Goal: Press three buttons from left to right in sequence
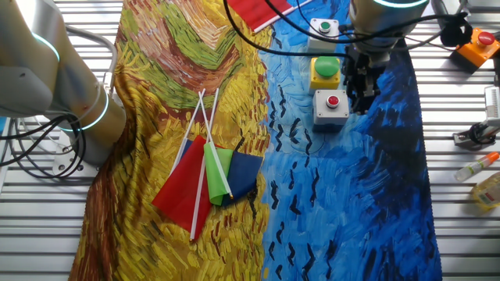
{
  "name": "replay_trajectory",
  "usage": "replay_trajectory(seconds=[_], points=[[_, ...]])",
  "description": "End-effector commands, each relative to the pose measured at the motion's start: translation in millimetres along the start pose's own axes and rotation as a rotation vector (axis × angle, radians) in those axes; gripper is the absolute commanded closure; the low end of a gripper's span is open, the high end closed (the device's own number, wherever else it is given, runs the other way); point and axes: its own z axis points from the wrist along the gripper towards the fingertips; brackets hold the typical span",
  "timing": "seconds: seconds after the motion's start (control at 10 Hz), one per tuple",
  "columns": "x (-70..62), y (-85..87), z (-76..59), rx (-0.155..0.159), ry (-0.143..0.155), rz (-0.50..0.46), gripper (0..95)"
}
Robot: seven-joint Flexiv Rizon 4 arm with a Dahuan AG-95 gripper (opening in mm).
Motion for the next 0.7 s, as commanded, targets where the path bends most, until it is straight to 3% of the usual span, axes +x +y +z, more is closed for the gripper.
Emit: replay_trajectory(seconds=[0.1,0.7], points=[[-0.8,-0.1,0.6,0.001,0.005,0.003,38.0],[-0.8,-0.1,0.6,0.002,0.014,-0.005,38.0]])
